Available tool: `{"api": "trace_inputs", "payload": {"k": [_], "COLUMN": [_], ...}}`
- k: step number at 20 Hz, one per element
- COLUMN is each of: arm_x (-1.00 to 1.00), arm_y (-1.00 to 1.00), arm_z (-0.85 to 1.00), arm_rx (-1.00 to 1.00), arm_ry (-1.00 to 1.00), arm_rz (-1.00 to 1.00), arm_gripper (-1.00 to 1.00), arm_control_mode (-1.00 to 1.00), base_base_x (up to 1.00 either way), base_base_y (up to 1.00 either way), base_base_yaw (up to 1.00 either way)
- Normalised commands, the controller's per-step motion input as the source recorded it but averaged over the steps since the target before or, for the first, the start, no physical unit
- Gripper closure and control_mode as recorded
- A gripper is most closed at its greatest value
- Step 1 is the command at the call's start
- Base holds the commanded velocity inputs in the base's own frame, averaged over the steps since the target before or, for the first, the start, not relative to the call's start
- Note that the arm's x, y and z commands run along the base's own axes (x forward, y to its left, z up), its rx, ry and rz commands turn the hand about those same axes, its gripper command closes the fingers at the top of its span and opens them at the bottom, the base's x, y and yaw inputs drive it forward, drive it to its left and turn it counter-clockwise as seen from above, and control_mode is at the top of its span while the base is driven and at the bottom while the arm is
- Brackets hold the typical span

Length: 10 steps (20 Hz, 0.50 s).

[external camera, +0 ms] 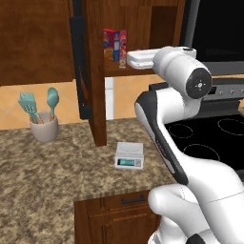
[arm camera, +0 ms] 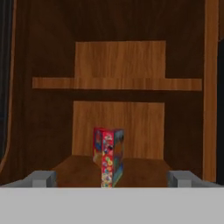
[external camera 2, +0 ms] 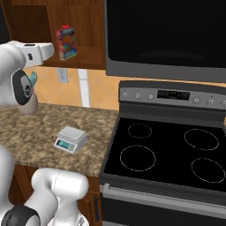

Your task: Pick the cereal and place it on the digital scale for weighing, and close the cabinet.

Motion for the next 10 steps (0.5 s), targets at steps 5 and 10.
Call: {"api": "trace_inputs", "payload": {"k": [5,10], "arm_x": [0.47,0.6], "arm_y": [0.03,0.0], "arm_z": [-0.01,0.0], "arm_rx": [0.0,0.0], "arm_ry": [0.09,0.06], "arm_rz": [0.0,0.0], "arm_gripper": [-1.0,-1.0], "arm_control_mode": [-1.0,-1.0], "base_base_x": [0.0,0.0], "base_base_y": [0.0,0.0], "base_base_yaw": [0.0,0.0]}}
